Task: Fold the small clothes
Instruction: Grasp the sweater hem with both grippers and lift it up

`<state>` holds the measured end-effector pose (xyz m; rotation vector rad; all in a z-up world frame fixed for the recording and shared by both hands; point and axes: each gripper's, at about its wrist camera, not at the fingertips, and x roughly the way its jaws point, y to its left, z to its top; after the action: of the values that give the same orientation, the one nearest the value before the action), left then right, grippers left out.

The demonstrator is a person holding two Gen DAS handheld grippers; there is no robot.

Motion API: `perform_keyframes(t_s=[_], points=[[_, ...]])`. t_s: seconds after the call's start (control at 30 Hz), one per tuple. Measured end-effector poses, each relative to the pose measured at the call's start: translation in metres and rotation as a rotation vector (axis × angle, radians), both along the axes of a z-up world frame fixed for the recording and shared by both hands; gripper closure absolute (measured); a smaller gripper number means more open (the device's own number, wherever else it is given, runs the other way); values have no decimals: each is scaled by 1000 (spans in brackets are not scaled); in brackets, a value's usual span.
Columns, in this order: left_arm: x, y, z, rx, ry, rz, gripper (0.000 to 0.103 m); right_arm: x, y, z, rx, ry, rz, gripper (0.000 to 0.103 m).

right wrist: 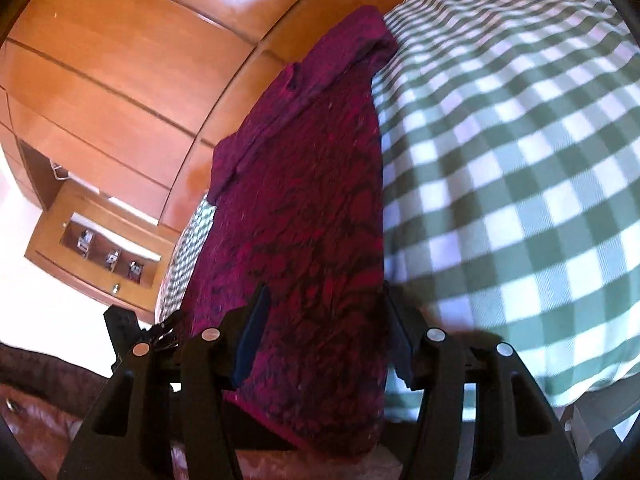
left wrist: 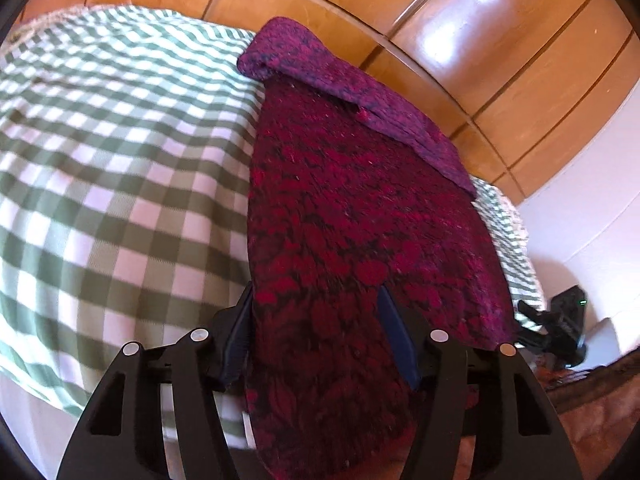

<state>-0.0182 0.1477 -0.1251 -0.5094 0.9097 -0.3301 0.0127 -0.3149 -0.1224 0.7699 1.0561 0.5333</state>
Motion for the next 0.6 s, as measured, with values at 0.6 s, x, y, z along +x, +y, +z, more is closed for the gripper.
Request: perform_keyframes(t_s=[0.6], points=[[-4,-14,-5,-198,99,-161,82,-4,17,2,141,28,113,83]])
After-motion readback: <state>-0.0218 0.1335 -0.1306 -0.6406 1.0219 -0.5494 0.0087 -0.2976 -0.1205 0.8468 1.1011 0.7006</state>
